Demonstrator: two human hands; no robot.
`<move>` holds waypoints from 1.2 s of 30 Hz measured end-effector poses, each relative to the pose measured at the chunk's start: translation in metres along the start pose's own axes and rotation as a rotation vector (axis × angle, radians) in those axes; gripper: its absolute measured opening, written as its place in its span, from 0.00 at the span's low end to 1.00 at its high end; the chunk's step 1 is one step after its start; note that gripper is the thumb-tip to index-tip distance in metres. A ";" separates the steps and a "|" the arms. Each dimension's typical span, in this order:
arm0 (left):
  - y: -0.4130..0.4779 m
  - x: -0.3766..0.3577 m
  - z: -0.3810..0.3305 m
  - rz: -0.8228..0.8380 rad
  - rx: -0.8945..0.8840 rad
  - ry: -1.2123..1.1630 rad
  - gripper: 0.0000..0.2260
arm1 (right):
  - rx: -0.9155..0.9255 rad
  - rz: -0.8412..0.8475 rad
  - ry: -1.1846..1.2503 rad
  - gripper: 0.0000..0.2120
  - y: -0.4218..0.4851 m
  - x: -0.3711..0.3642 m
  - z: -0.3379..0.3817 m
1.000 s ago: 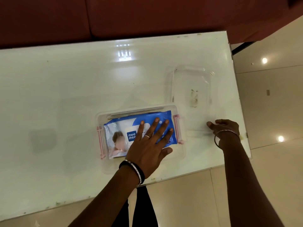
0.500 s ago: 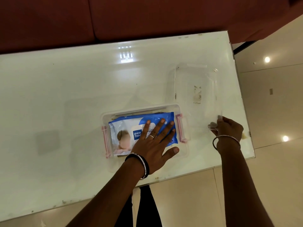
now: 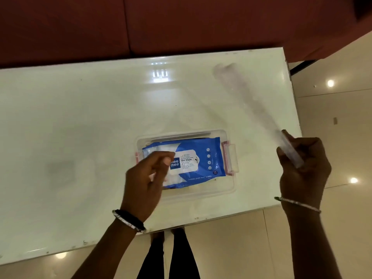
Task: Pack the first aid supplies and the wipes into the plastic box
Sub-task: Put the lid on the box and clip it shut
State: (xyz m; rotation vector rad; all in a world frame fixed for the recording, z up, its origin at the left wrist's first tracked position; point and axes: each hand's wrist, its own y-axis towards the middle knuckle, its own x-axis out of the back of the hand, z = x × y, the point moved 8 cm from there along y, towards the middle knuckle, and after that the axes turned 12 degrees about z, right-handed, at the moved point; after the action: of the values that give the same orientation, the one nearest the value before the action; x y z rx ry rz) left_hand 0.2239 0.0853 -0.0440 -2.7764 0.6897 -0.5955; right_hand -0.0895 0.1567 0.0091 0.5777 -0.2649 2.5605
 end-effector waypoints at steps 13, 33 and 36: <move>-0.031 0.052 0.062 -0.159 0.489 -0.663 0.10 | 0.352 0.310 -0.394 0.14 -0.069 -0.075 0.016; -0.046 0.060 0.056 -0.238 0.475 -0.024 0.13 | 0.181 0.511 -0.673 0.29 -0.073 -0.100 -0.015; -0.047 0.058 0.052 -0.233 0.471 0.055 0.15 | 0.178 0.525 -0.607 0.29 -0.073 -0.101 -0.012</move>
State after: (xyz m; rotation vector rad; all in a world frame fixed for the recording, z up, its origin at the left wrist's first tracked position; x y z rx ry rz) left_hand 0.3123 0.1039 -0.0574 -2.4141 0.1953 -0.7668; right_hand 0.0226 0.1797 -0.0411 1.5301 -0.4417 2.8434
